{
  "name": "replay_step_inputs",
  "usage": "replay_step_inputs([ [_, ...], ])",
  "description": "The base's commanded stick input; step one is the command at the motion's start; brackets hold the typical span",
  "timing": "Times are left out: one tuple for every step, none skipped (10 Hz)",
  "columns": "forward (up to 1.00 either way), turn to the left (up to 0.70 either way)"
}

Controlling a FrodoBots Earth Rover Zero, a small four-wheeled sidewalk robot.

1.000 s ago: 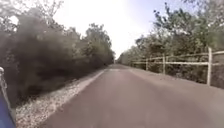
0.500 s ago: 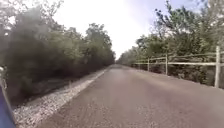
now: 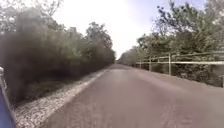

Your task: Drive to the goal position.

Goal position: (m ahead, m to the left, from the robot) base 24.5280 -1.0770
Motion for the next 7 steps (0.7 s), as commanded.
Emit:
replay_step_inputs([
  [0.70,0.00],
  [0.70,0.00],
  [0.70,0.00],
  [0.70,0.00],
  [0.70,0.00],
  [0.70,0.00],
  [0.70,0.00],
])
